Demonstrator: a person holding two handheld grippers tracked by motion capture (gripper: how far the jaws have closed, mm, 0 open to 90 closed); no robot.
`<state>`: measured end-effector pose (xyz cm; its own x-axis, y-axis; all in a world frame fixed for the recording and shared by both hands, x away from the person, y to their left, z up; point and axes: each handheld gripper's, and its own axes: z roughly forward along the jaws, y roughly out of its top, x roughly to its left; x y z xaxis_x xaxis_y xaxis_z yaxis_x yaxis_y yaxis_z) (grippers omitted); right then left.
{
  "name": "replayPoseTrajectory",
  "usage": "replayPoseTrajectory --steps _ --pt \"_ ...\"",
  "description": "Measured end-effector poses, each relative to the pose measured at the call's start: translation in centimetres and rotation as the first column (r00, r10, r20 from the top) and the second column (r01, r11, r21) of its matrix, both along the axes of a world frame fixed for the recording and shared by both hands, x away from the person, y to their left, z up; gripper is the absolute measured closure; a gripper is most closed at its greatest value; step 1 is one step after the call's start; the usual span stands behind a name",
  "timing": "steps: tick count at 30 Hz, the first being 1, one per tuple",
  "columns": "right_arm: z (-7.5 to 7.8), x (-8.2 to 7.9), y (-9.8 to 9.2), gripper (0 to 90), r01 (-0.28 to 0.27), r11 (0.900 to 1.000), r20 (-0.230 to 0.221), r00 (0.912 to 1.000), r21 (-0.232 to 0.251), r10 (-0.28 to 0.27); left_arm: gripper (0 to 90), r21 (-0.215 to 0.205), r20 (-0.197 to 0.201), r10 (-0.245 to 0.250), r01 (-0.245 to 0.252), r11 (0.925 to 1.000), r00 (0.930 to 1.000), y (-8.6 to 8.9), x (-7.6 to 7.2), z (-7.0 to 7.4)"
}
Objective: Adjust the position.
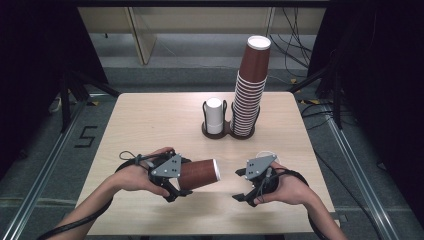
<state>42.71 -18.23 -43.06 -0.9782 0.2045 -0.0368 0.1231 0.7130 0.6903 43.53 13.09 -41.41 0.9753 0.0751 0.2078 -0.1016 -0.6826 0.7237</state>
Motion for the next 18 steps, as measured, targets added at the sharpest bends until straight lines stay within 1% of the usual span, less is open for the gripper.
replayPoseTrajectory --steps 1,3,4,5,6,7,8,9,11,12,14,15,16,17,18 --pt "0.0 0.0 0.0 22.2 0.004 1.000 -0.002 1.0000 -0.008 -0.004 11.2 0.013 0.001 -0.004 0.004 0.9999 1.0000 -0.1 0.0 0.1" --pt "-0.1 0.0 0.2 22.1 -0.013 1.000 0.005 0.9999 -0.011 0.013 11.2 0.034 -0.002 -0.023 0.023 0.9992 0.9997 -0.3 0.1 0.2" --pt "0.0 0.0 0.2 22.1 -0.013 1.000 0.019 0.9997 -0.016 0.013 11.2 0.044 -0.001 -0.032 0.032 0.9985 0.9995 -0.4 0.1 0.3" --pt "0.0 0.0 0.3 22.1 -0.014 1.000 0.019 0.9997 -0.016 0.014 11.2 0.049 0.001 -0.033 0.033 0.9983 0.9995 -0.5 0.0 0.3" --pt "0.0 0.0 0.3 22.0 -0.013 1.000 0.012 0.9998 -0.018 0.013 11.2 0.061 0.002 -0.044 0.044 0.9972 0.9990 -0.6 0.0 0.4" --pt "0.0 0.0 0.3 22.0 -0.012 1.000 0.025 0.9996 -0.024 0.013 11.2 0.070 -0.003 -0.051 0.051 0.9962 0.9987 -0.7 0.0 0.4" --pt "0.0 -0.2 0.4 22.0 0.009 1.000 -0.008 0.9999 -0.024 -0.009 11.2 0.078 -0.008 -0.058 0.058 0.9953 0.9983 -0.7 0.0 0.5" --pt "0.1 0.0 0.4 22.0 -0.016 1.000 0.027 0.9995 -0.025 0.016 11.2 0.089 -0.010 -0.068 0.068 0.9937 0.9977 -0.8 0.0 0.5" --pt "0.1 0.0 0.4 22.0 -0.014 0.999 0.030 0.9994 -0.029 0.015 11.3 0.107 -0.015 -0.084 0.085 0.9906 0.9964 -1.0 0.0 0.5" --pt "0.1 0.0 0.5 22.0 -0.013 0.999 0.032 0.9994 -0.033 0.014 11.3 0.114 -0.023 -0.090 0.092 0.9892 0.9956 -1.1 0.0 0.6" --pt "0.1 -0.1 0.6 21.9 -0.017 0.999 0.012 0.9998 -0.033 0.018 11.3 0.134 -0.023 -0.102 0.104 0.9856 0.9945 -1.2 0.0 0.6" --pt "0.1 0.1 0.7 21.9 -0.032 0.999 0.036 0.9988 -0.037 0.033 11.3 0.137 -0.028 -0.108 0.111 0.9843 0.9938 -1.3 0.1 0.6" --pt "0.1 -0.1 0.8 21.8 -0.015 0.999 0.008 0.9999 -0.038 0.015 11.3 0.140 -0.026 -0.109 0.112 0.9837 0.9937 -1.4 0.1 0.6" --pt "0.2 0.0 0.8 21.8 -0.026 0.999 0.023 0.9994 -0.043 0.027 11.3 0.151 -0.028 -0.115 0.118 0.9816 0.9930 -1.5 0.1 0.7" --pt "0.2 0.0 0.9 21.8 -0.028 0.999 0.025 0.9993 -0.043 0.029 11.3 0.155 -0.033 -0.117 0.121 0.9805 0.9926 -1.6 0.1 0.7"
